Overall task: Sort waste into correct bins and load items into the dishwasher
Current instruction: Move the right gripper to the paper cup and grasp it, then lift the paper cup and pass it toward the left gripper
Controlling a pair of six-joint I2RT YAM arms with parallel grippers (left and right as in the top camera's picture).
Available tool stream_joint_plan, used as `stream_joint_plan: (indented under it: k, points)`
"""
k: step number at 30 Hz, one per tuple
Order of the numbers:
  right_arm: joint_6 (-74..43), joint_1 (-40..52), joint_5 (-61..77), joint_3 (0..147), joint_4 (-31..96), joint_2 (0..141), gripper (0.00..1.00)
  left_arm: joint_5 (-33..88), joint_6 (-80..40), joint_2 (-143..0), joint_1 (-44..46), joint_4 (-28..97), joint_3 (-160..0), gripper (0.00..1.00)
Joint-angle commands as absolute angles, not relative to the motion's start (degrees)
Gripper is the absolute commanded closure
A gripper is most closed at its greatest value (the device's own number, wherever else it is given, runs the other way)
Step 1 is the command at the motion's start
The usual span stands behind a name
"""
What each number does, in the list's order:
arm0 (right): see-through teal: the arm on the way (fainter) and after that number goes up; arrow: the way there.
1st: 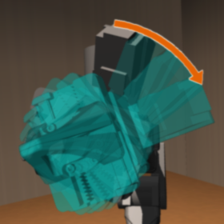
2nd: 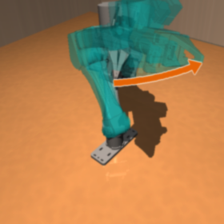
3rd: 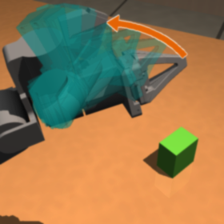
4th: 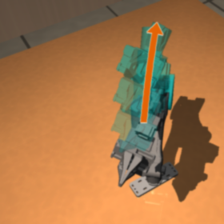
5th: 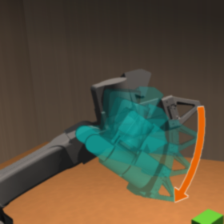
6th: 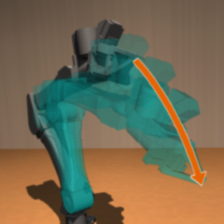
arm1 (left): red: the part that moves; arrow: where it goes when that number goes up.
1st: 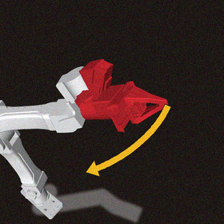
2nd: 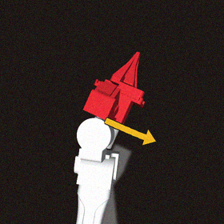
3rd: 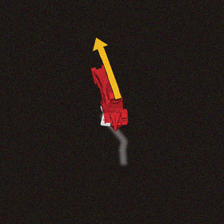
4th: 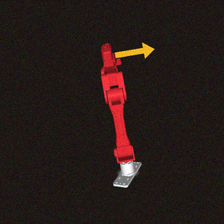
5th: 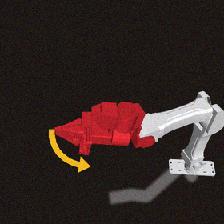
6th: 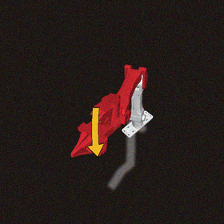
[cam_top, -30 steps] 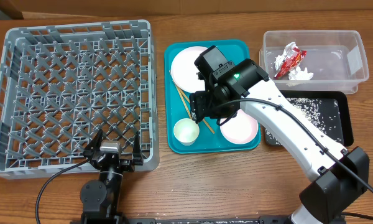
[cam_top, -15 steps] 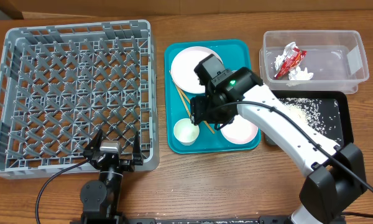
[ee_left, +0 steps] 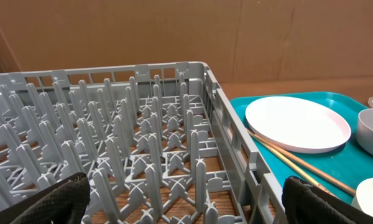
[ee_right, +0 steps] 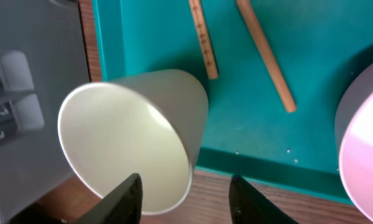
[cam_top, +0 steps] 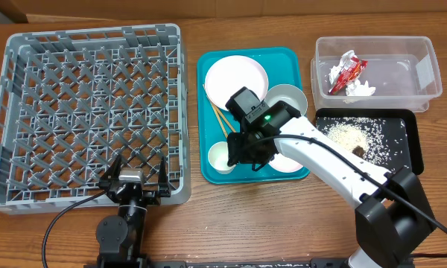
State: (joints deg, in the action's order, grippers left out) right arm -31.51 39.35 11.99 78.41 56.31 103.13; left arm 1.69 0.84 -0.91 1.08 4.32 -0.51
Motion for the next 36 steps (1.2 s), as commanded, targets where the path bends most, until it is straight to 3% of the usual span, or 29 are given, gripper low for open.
stream_joint_plan:
  k: [1,10,14,26,29,32,36]
  points:
    - [-32.0,39.3,11.0,77.1,54.5,103.0,0.59,1.1,1.3,-0.7,0.7,4.4,-0.3,0.00]
    - [-32.0,39.3,9.5,76.9,51.7,103.1,0.71,1.1,1.3,-0.7,0.7,4.4,-0.3,0.00]
    - [-32.1,39.3,9.0,76.9,51.6,103.5,0.82,1.1,1.3,-0.7,0.7,4.4,-0.3,0.00]
    - [-32.0,39.3,9.0,76.9,51.2,105.0,0.84,1.1,1.3,-0.7,0.7,4.4,-0.3,0.00]
    - [-32.0,39.3,9.0,76.9,51.0,105.1,0.78,1.1,1.3,-0.7,0.7,4.4,-0.3,0.00]
    - [-32.0,39.3,9.0,76.9,51.0,105.1,0.77,1.1,1.3,-0.7,0.7,4.4,-0.3,0.00]
    - [-32.0,39.3,9.1,76.9,51.0,105.6,0.87,1.0,1.3,-0.7,0.7,4.4,-0.3,0.00]
